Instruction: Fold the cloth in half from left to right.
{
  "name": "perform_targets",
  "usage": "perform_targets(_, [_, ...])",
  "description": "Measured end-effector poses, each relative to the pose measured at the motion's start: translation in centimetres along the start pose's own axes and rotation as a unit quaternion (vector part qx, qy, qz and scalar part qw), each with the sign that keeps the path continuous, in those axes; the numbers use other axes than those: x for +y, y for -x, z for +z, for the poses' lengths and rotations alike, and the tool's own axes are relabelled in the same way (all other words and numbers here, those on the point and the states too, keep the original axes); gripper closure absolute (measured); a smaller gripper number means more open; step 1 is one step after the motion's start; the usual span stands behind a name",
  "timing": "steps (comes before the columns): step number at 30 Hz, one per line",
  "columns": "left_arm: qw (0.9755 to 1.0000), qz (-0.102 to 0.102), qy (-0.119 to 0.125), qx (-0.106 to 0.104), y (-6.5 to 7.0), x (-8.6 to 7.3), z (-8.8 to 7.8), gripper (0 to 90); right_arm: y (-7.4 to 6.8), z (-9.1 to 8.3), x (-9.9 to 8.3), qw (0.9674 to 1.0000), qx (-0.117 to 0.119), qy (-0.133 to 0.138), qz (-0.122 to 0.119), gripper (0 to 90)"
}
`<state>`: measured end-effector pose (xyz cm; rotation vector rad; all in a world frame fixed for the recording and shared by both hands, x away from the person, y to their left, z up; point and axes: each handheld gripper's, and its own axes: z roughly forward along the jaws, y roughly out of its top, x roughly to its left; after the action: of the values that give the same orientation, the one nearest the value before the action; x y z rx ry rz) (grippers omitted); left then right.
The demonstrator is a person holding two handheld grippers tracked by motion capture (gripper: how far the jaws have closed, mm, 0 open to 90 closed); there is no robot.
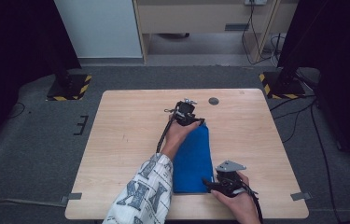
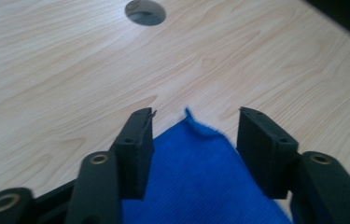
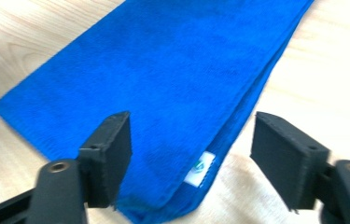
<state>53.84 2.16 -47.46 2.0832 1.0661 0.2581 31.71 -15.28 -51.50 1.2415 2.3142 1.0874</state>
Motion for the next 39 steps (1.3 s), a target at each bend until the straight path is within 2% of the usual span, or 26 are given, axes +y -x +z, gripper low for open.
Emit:
perform_targets(1, [1.0,0.006,-0.002,0.005,0.2,-0.2,-0.2,39.1,0.0,0.1,0.1,1.0,-0.002,0.003,-0.001,25.4])
perform_targets(3, [0.9999,0.015,-0.002,0.005,0.3,-0.6,-0.8,36.2,0.1,0.6,0.4,0.9999,-0.007,0.007,-0.009,21.7])
perform_targets(10, [0.9996,0.025,0.009,0.014,0.1,-2.3,-3.1,25.6,-0.4,1.7,1.4,0.9992,-0.014,0.023,-0.027,14.4])
perform_targets(16, [0.9994,0.024,0.024,0.008,-0.3,-3.2,-5.1,19.5,-0.5,2.5,1.9,0.9986,-0.014,0.03,-0.041,11.7])
perform_targets(21, [0.9988,0.021,0.043,0.014,-0.9,-4.2,-6.5,15.7,-0.4,3.0,2.5,0.9986,-0.008,0.024,-0.048,8.9])
perform_targets(23, [0.9987,0.017,0.047,0.009,-1.0,-4.8,-6.8,14.7,-0.1,3.2,2.9,0.9986,-0.002,0.026,-0.046,8.4])
perform_targets(28, [0.9989,0.026,0.038,0.001,-1.1,-5.8,-7.1,10.7,1.2,3.4,3.9,0.9991,0.007,0.023,-0.034,7.4])
perform_targets(30, [0.9987,0.031,0.041,0.006,-1.0,-6.1,-7.4,10.1,1.8,3.5,4.2,0.9993,0.005,0.02,-0.03,7.4])
perform_targets(33, [0.9986,0.026,0.047,-0.001,-1.1,-6.9,-7.8,10.0,2.8,3.6,4.5,0.9996,0.0,0.016,-0.023,7.2])
perform_targets(39, [0.9991,0.02,0.037,-0.006,-2.1,-7.9,-7.9,10.0,4.2,3.9,5.3,0.9997,-0.007,0.006,-0.021,7.3])
